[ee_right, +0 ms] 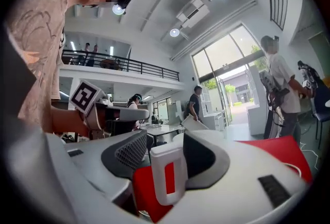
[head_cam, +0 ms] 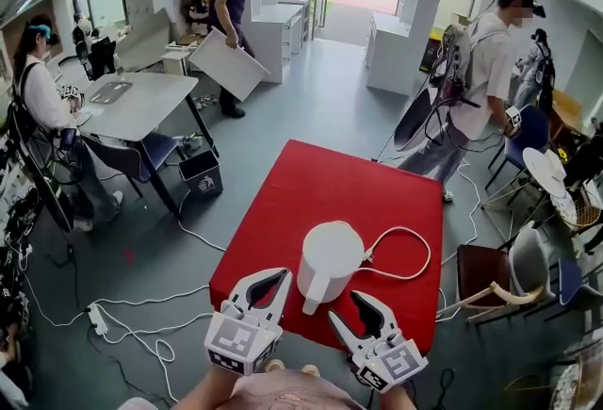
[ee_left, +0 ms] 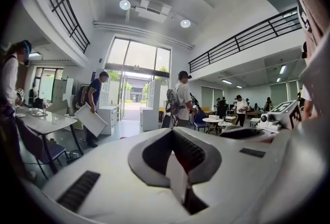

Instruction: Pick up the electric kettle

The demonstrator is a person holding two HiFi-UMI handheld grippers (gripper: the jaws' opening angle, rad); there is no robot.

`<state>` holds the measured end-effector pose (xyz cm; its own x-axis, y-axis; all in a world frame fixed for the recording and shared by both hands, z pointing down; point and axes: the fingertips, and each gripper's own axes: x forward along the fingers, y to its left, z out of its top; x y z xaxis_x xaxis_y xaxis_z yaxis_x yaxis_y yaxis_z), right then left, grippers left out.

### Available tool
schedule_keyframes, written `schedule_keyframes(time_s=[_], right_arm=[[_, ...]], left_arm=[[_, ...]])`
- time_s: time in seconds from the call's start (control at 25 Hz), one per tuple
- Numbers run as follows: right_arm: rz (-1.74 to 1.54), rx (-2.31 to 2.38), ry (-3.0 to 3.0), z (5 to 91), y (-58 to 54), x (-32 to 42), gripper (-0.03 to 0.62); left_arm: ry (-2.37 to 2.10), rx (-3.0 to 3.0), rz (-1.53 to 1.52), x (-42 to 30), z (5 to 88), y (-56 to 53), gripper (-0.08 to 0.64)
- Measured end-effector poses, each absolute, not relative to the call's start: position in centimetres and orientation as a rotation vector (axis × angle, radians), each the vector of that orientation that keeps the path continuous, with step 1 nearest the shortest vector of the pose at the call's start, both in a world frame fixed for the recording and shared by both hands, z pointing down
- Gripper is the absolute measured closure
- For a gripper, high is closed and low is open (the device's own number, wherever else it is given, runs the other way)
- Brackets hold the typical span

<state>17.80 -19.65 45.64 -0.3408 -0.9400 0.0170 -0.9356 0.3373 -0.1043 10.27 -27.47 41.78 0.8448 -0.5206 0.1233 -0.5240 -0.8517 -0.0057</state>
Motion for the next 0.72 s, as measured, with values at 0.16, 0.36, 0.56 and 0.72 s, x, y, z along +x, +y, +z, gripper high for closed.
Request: schedule_keyframes(time_s=[0.16, 0.36, 0.56, 0.72], right_arm=[[-0.259, -1.741, 2.618, 50.0, -19.0, 16.6, 0.362], [-0.336, -1.727, 2.643, 51.8, -19.2, 15.9, 0.362], [-0.369, -1.71, 2.669, 52.8, -20.1, 15.4, 0.362], [-0.388, -1.679, 2.705, 53.8, -21.3, 14.9, 0.364]], left_arm=[[-0.861, 2.977, 0.203, 10.1, 42.1, -27.7, 0.563], [-0.867, 2.977, 0.208, 9.9, 42.3, -28.0, 0.565], [-0.87, 2.977, 0.216, 9.6, 42.4, -28.3, 0.563], [-0.882, 2.976, 0.228, 9.4, 42.6, -28.8, 0.563]])
